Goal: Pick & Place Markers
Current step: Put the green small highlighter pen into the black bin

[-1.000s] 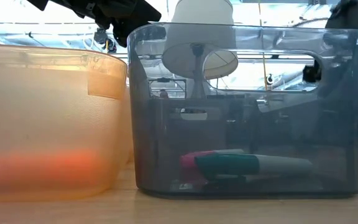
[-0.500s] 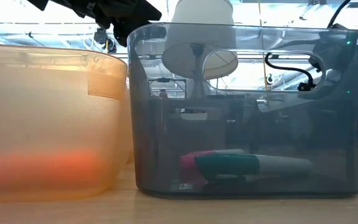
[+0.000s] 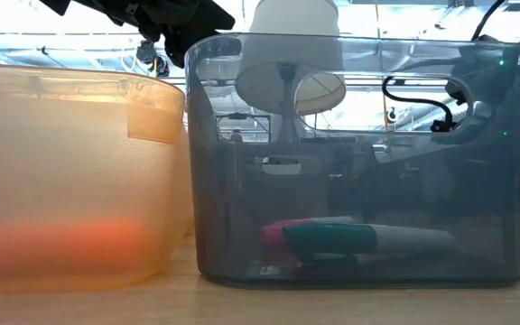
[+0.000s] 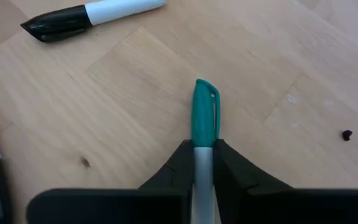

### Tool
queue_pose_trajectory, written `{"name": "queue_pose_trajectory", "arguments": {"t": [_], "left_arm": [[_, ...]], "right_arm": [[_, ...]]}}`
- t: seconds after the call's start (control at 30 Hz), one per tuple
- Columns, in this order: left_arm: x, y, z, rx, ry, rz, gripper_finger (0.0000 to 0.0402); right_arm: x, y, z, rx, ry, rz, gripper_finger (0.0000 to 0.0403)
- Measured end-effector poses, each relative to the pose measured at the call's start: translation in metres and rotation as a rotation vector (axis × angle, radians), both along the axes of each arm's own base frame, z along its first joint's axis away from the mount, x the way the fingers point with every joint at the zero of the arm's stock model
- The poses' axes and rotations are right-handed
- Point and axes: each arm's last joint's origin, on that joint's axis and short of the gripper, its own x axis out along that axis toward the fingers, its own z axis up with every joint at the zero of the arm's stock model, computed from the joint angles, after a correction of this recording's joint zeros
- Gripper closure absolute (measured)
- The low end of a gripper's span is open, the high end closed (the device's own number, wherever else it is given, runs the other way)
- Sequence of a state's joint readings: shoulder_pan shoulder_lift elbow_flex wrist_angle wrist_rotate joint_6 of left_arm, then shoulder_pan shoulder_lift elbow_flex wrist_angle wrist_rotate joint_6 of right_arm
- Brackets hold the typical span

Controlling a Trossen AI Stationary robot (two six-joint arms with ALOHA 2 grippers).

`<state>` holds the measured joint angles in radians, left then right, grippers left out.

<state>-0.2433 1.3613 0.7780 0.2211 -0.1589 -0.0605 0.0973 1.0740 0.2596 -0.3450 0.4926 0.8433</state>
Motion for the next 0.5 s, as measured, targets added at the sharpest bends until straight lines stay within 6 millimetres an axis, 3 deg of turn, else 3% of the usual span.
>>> {"name": "queue_pose_trajectory", "arguments": {"t": [0.2,0.5], "left_arm": [[0.0,0.0,0.0,0.0,0.0,0.0,0.0151],[0.0,0.0,-0.001,0.005,0.006,-0.001,0.0151]], "right_arm": [[0.01,0.001,0.005,-0.078,-0.102,0.046,0.0379],[0.035,0.02,0.032,-0.109,-0.418,0.312,0.0379]]}}
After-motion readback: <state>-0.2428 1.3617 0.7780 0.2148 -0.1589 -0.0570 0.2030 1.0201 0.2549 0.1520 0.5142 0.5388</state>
